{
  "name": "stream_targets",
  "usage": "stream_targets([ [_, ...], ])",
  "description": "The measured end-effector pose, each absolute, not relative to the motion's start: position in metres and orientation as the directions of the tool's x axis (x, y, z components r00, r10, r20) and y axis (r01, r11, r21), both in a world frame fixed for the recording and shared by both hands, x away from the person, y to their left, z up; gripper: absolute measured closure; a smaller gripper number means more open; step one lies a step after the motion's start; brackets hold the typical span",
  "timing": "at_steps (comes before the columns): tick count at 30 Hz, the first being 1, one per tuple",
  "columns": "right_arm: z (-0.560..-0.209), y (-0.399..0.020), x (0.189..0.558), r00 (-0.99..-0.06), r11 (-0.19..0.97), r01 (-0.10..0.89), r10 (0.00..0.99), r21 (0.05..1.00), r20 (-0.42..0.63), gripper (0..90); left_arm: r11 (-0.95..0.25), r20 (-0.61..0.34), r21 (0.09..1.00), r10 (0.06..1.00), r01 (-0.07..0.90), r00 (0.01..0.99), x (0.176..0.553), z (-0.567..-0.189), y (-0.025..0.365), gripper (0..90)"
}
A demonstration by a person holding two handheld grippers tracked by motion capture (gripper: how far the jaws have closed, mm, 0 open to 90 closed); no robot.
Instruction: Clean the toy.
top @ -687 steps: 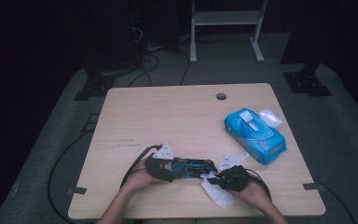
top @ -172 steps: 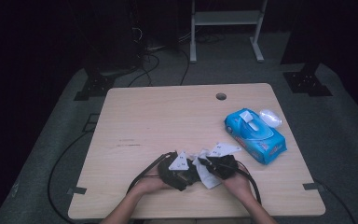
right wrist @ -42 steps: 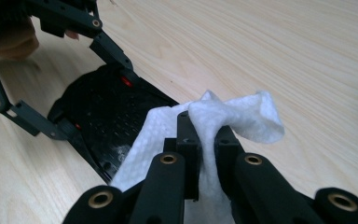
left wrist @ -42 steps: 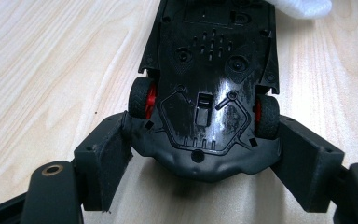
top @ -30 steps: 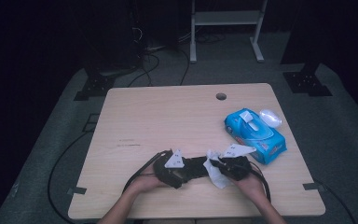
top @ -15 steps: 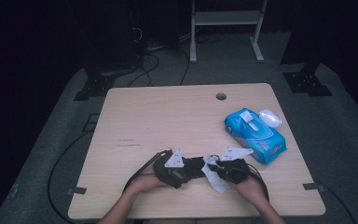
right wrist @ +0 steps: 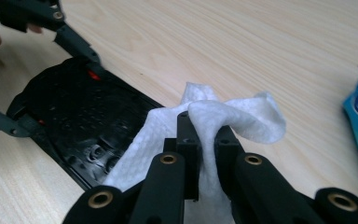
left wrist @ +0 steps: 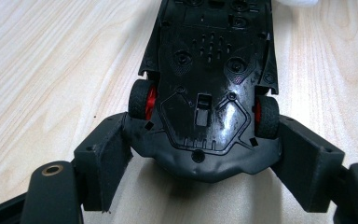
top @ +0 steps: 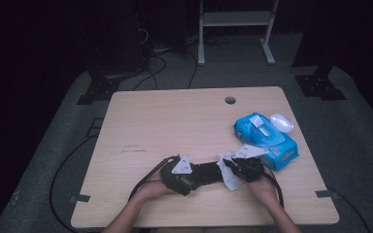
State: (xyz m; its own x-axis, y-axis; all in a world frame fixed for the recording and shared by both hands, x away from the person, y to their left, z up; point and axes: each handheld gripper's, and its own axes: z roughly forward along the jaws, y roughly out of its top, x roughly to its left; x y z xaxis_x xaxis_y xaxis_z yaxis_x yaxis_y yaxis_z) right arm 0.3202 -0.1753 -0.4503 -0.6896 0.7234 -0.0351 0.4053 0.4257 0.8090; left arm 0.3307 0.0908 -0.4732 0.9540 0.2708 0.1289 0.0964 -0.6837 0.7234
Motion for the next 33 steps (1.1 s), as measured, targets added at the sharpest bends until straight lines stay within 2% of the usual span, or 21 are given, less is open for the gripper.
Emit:
stream_targets([
  [2, -0.449, -0.173, 0.320, -0.696, 0.447, 0.392, 0.716, 0.804, -0.058, 84.6, -0.687, 0.133, 0.721, 0.270, 0.093, 0.954, 0.331, -0.473, 0.091, 23.9],
  [6, -0.449, -0.189, 0.323, -0.678, 0.427, 0.428, 0.734, 0.797, -0.029, 84.6, -0.699, 0.149, 0.711, 0.261, 0.080, 0.954, 0.331, -0.473, 0.091, 24.0],
  [10, -0.447, -0.199, 0.315, -0.705, 0.438, 0.449, 0.709, 0.779, 0.008, 84.6, -0.703, 0.149, 0.707, 0.257, 0.079, 0.955, 0.331, -0.473, 0.092, 24.0],
  [19, -0.446, -0.191, 0.300, -0.764, 0.487, 0.440, 0.644, 0.754, 0.030, 84.6, -0.704, 0.149, 0.705, 0.270, 0.090, 0.951, 0.330, -0.472, 0.093, 24.0],
  [29, -0.447, -0.113, 0.309, -0.865, 0.570, 0.341, 0.502, 0.747, 0.012, 84.6, -0.691, 0.138, 0.717, 0.266, 0.089, 0.954, 0.329, -0.473, 0.084, 24.0],
  [33, -0.449, -0.092, 0.314, -0.888, 0.566, 0.344, 0.456, 0.749, 0.063, 84.6, -0.701, 0.151, 0.709, 0.257, 0.077, 0.955, 0.328, -0.473, 0.084, 24.0],
])
